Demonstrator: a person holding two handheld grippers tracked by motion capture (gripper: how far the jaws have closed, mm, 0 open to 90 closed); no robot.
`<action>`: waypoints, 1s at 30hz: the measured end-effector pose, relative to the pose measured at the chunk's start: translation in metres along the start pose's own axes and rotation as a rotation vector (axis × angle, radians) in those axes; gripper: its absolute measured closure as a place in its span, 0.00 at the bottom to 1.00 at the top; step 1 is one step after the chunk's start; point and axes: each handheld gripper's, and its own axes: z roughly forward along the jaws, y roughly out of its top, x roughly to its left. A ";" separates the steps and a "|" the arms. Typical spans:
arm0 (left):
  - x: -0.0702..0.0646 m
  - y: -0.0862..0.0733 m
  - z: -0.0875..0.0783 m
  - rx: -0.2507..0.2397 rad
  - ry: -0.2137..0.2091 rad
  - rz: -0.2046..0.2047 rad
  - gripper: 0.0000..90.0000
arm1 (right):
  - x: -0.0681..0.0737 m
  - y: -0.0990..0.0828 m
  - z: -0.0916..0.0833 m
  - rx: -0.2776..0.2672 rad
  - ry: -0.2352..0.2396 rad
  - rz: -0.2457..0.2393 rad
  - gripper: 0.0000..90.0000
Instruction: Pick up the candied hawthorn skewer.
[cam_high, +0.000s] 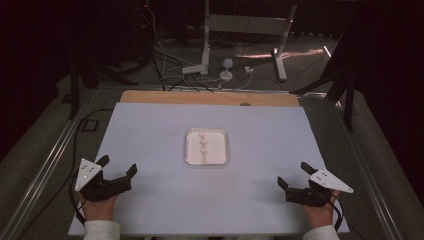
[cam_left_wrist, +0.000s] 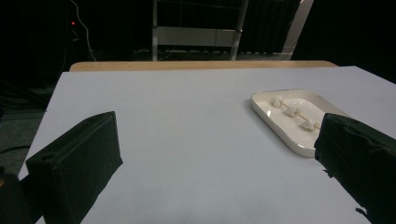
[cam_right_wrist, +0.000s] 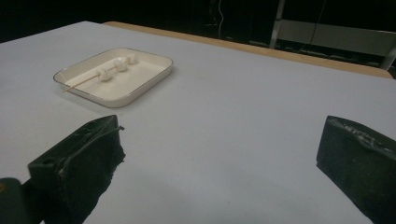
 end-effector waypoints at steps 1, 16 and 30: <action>0.000 0.001 0.000 -0.002 0.001 0.001 0.01 | -0.001 0.000 -0.001 -0.005 -0.002 0.009 0.00; -0.005 0.015 0.004 0.004 -0.021 0.029 0.01 | -0.006 -0.001 0.000 0.003 -0.014 0.029 0.00; -0.022 0.033 0.022 0.002 -0.056 0.067 0.01 | -0.006 -0.001 0.000 0.007 -0.017 0.030 0.00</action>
